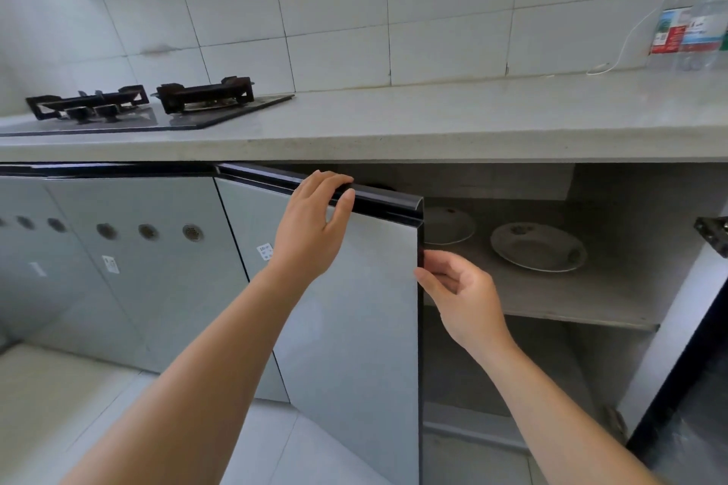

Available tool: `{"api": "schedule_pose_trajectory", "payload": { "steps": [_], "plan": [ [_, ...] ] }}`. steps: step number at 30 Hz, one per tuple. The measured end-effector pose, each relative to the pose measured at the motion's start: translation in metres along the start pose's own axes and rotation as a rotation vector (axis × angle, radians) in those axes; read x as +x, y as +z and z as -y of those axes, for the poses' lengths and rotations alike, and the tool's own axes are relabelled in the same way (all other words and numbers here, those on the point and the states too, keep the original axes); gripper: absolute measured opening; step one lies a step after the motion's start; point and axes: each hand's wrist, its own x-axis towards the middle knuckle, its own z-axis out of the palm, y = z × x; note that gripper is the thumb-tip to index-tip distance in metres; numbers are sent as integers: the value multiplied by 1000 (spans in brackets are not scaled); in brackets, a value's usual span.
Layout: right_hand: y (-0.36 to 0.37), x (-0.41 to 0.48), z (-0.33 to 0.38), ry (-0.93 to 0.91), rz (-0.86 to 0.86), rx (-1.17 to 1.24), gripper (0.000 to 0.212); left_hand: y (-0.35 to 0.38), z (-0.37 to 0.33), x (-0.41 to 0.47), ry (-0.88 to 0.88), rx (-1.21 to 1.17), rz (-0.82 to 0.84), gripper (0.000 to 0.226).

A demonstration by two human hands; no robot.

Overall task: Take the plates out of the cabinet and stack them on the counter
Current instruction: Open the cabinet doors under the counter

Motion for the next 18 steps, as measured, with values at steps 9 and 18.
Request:
{"api": "schedule_pose_trajectory", "payload": {
  "steps": [9, 18],
  "plan": [
    [12, -25, 8, 10, 25, 58, 20, -22, -3, -16, -42, 17, 107, 41],
    [43, -68, 24, 1, 41, 127, 19, -57, 7, -45, -9, 45, 179, 47]
  ]
}}
